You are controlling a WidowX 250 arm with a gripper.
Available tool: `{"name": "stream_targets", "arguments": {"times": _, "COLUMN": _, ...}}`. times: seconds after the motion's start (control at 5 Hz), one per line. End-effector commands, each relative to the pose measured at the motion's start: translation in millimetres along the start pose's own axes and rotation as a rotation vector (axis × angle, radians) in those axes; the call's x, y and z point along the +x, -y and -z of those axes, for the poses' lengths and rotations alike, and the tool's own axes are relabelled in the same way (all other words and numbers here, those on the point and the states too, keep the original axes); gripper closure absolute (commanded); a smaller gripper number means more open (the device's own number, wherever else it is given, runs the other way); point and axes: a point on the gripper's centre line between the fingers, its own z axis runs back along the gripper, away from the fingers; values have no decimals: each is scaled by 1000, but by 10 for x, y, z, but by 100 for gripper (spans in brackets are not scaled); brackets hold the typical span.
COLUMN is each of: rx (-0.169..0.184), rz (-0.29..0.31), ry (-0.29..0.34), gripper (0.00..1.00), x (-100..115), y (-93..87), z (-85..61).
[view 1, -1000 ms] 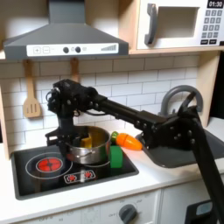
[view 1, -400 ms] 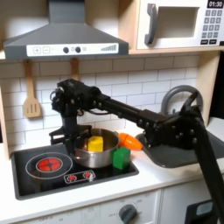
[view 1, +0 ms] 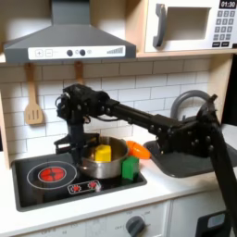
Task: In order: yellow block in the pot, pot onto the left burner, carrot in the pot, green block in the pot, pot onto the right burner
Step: 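Slide the pot onto the left burner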
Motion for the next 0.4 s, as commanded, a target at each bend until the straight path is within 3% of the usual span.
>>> {"name": "stream_targets", "arguments": {"times": 0.0, "rx": -18, "rz": -53, "ry": 32, "gripper": 100, "x": -199, "y": -131, "z": -27}}
{"name": "stream_targets", "arguments": {"times": 0.2, "rx": -23, "rz": -81, "ry": 47, "gripper": 100, "x": -244, "y": -213, "z": -47}}
